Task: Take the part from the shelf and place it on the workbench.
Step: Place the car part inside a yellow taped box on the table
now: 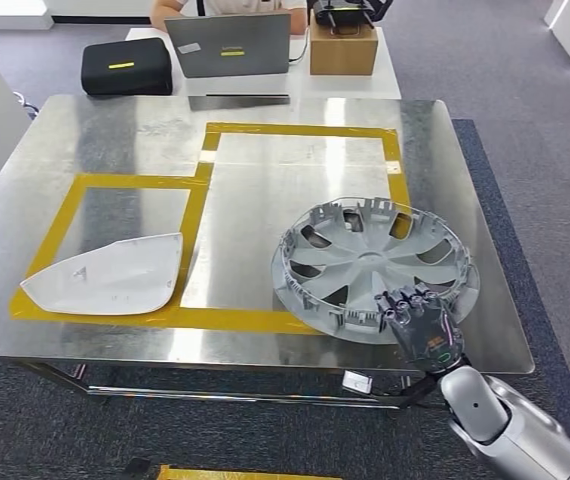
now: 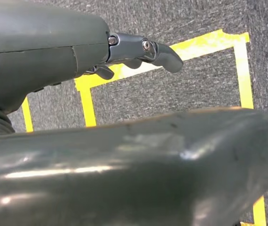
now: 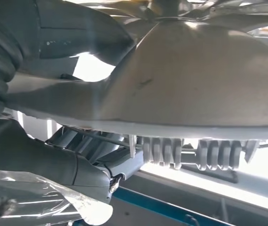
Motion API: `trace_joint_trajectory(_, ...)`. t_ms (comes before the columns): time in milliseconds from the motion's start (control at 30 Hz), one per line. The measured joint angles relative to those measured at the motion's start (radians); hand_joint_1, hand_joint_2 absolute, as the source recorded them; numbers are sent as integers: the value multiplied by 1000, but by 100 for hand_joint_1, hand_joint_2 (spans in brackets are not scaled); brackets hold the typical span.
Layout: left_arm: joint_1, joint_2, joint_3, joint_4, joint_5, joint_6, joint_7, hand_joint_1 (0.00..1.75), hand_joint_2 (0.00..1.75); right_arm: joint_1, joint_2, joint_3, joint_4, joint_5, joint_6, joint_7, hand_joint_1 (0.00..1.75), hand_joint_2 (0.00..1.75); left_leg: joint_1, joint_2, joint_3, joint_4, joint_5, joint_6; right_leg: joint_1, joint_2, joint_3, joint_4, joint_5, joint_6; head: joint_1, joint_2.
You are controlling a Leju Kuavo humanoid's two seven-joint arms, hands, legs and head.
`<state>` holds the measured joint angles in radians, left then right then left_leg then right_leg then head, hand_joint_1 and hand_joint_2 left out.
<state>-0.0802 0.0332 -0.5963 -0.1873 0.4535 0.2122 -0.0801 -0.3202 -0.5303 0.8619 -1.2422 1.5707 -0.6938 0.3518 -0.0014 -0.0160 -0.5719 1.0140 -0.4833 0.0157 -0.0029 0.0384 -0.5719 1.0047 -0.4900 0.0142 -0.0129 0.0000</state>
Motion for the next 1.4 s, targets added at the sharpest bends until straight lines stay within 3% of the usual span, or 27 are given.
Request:
trace_joint_trajectory(167, 0, 0, -2, 0, -4, 5, 0, 0, 0, 25, 37, -144, 12, 0, 0, -43, 175, 175, 0, 0, 0, 0, 0, 0, 0, 0, 0, 0, 0, 0, 0, 0)
trace_joint_trajectory(533, 0, 0, -10, 0, -6, 6, 0, 0, 0, 41, 61, -215, 18, 0, 0, -56, 175, 175, 0, 0, 0, 0, 0, 0, 0, 0, 0, 0, 0, 0, 0, 0)
trace_joint_trajectory(733, 2, 0, -18, 0, -19, 20, 5, 0, 0, 35, 83, -313, 18, -1, 0, -159, 175, 175, 0, 0, 0, 0, 0, 0, 0, 0, 0, 0, 0, 0, 0, 0)
trace_joint_trajectory(800, 2, 0, -19, 0, -22, 24, 8, 0, 87, 29, 93, -354, 18, -1, 0, -202, 87, 175, 0, 0, 0, 0, 1, 0, 0, 0, 0, 0, 0, 0, 0, 0)
trace_joint_trajectory(867, 2, 0, -19, 0, -26, 31, 12, 0, 87, 19, 101, -390, 18, -1, 0, -238, 0, 175, 0, 0, 0, 0, 1, 0, 0, 0, 0, 0, 0, 0, 0, 0)
trace_joint_trajectory(933, 1, 0, -21, 0, -35, 42, 20, 0, 0, 8, 110, -417, 18, -13, 0, -270, 0, 175, 0, 0, 0, 0, 1, 0, 0, 0, 0, 0, 0, 0, 0, 0)
trace_joint_trajectory(1400, 0, -10, -50, 0, -69, 75, 50, 0, 0, -52, 225, -510, 70, -241, 2, -378, 0, 175, 0, 0, 0, 0, 1, 0, 0, 0, 0, 0, 0, 0, 0, 0)
